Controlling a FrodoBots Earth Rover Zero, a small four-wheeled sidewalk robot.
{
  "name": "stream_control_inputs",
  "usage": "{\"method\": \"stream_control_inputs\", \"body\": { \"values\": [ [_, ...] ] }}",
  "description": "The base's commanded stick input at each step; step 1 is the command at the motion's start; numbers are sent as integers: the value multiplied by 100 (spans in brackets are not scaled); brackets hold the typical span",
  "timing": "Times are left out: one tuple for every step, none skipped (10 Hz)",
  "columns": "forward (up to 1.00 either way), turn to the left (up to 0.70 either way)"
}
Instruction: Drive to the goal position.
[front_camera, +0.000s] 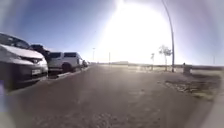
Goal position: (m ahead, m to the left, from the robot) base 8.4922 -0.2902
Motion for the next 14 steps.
{"method": "stream_control_inputs", "body": {
  "values": [
    [70, 0],
    [70, 0],
    [70, 0],
    [70, 0],
    [70, 0],
    [70, 0],
    [70, 0],
    [70, 0],
    [70, 0],
    [70, 0],
    [70, 0],
    [70, 0],
    [70, 0],
    [70, 0]
  ]
}}
